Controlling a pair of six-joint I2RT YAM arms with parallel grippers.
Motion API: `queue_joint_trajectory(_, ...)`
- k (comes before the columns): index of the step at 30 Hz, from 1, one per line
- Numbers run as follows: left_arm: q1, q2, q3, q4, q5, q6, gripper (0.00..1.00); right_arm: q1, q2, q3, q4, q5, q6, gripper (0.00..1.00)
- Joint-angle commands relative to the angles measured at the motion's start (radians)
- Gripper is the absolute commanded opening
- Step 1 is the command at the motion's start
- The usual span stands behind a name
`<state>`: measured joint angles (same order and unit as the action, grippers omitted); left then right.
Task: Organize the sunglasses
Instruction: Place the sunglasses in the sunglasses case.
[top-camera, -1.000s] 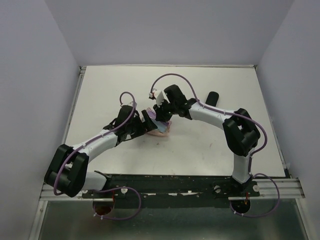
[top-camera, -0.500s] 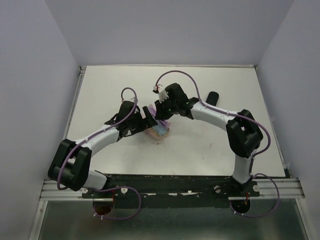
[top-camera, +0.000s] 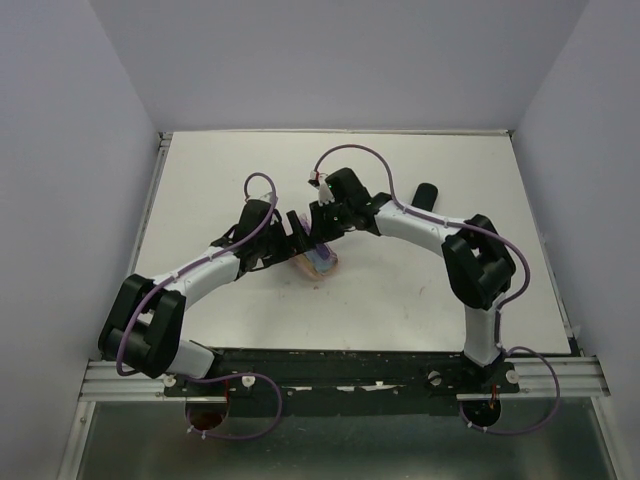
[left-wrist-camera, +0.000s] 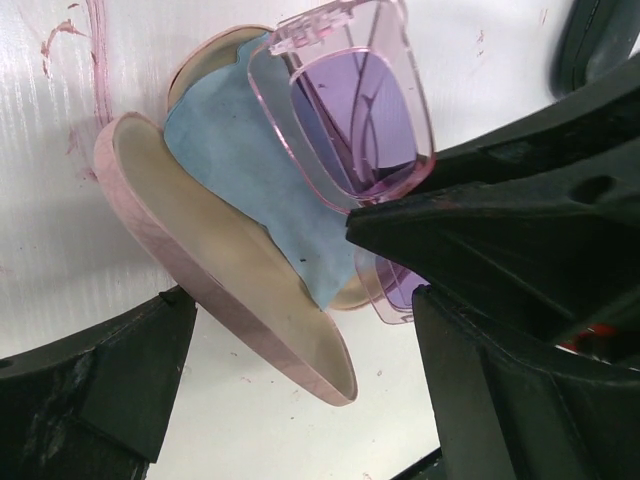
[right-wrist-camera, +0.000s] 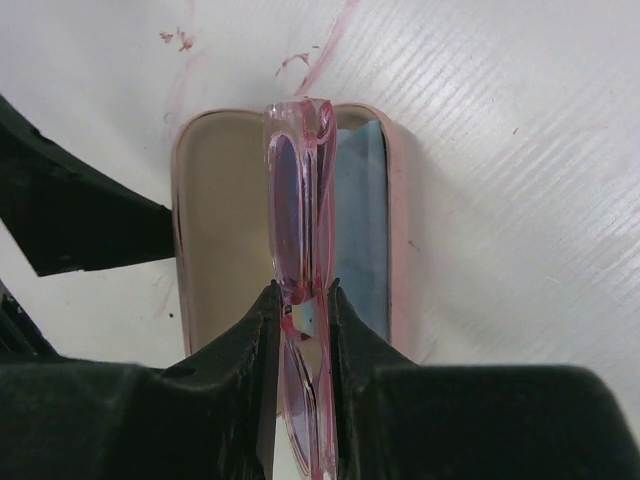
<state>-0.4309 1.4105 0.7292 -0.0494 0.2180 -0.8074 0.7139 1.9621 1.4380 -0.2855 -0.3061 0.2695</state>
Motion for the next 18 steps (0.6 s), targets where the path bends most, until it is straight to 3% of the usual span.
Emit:
queue_joint_trajectory(1, 0.007, 0.001, 0.010, 0.022, 0.024, 0.014, 0.98, 0.001, 0.049, 0.025, -0.030, 0.015, 0.054, 0.25)
queue_joint_trajectory(18, 0.007, 0.004, 0.007, 0.029, 0.032, 0.013, 0.98, 0.005, 0.083, 0.024, -0.044, -0.018, -0.044, 0.35)
